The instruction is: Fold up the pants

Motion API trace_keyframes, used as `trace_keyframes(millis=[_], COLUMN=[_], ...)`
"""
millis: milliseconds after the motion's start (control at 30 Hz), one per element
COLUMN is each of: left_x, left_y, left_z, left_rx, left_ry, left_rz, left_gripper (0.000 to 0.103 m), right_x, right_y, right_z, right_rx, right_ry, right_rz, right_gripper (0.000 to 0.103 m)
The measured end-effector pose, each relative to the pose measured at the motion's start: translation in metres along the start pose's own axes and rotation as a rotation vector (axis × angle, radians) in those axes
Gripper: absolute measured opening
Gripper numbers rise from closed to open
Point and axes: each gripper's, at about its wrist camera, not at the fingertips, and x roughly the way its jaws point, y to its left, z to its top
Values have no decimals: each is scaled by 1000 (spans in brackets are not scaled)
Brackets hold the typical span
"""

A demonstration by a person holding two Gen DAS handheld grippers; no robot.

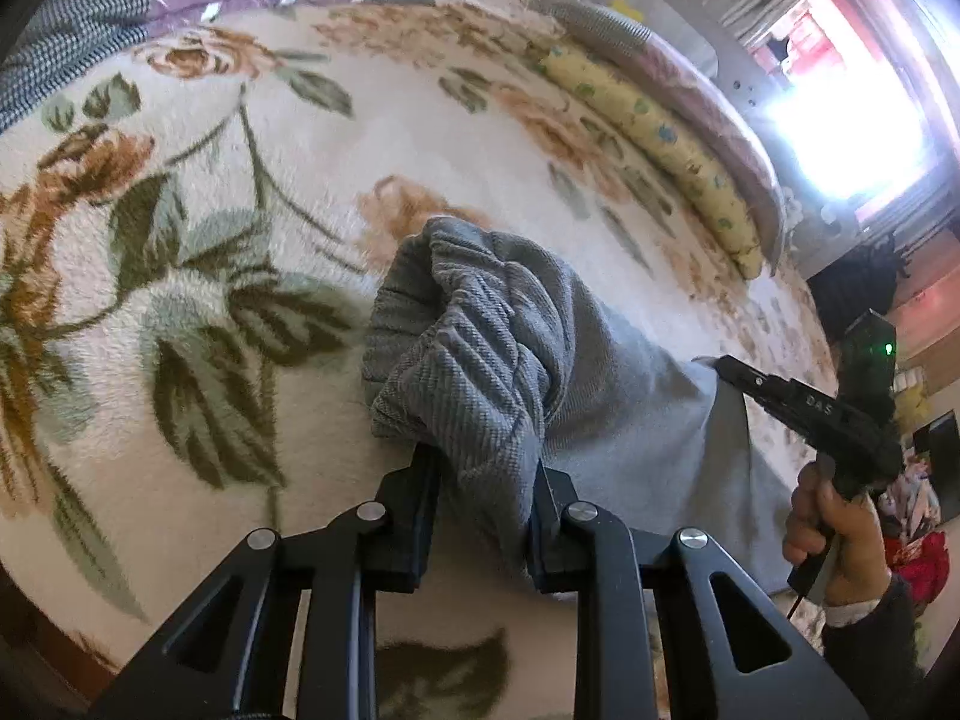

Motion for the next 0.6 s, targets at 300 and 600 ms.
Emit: trace_keyframes(millis=[300,600], left_x=[-4,-47], left_y=[8,-9], left_z=[3,-9], left_rx=[35,158], left_ry=[40,-4], left_rz=[-49,53], left_gripper=[30,39], right_x=[-1,-91], right_y=[-15,-15], right_z=[-15,-56], right_rx=[70,3], right_ry=[16,-69], right_rz=[9,23], right_gripper=[8,8])
